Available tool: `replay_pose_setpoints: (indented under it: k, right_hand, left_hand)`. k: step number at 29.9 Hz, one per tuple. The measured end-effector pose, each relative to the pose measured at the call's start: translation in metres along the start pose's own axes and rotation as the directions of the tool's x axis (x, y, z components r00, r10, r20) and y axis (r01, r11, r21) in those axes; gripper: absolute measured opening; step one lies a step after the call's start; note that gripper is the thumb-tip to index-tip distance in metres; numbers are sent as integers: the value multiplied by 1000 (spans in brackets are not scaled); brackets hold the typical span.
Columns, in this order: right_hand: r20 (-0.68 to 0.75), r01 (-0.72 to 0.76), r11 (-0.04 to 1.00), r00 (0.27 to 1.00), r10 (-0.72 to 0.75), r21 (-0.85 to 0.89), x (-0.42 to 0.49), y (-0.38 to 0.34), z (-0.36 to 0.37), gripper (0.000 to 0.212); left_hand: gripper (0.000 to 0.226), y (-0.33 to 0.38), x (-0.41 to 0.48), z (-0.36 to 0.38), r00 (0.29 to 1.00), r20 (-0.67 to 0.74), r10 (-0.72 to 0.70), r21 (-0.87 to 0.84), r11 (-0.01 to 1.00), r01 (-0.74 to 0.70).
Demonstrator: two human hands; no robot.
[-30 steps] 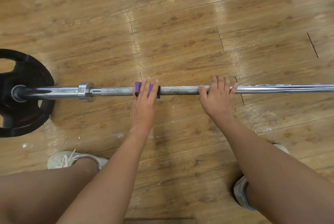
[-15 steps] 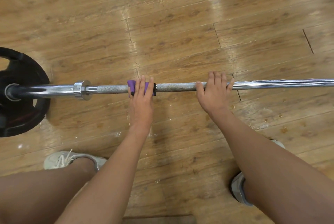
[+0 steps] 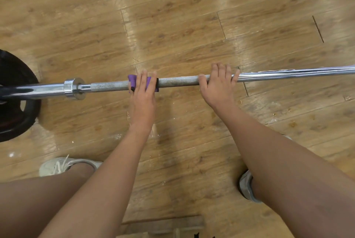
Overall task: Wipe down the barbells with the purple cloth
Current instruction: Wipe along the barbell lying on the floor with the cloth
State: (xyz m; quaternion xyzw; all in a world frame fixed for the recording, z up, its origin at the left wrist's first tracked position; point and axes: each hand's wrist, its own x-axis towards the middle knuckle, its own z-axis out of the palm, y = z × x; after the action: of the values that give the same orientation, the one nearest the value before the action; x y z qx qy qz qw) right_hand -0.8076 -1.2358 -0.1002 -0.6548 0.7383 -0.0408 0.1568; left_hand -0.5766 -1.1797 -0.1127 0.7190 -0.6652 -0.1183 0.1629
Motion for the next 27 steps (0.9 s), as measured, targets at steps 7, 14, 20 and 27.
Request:
replay_pose_setpoints:
  k: [7,14,20,27]
  right_hand:
    - [27,-5,1000,1000,5,-7,6,-3,-4,65]
    - [28,-7,1000,1000,7,-16,16,-5,-4,66]
    - [48,-15,1000,999,16,-12,27,-8,-5,66]
    - [57,-23,1000,998,23,-1,35,-10,-6,69]
  left_hand:
    - [62,-15,18,-12,998,-30,-50,-32,998,49]
    - [68,-3,13,0,997,9,71,28,997,-71]
    - [56,-18,38,-18,994,-68,-90,-53,995,86]
    - [56,-9,34,-5,999,11,42,77,996,-43]
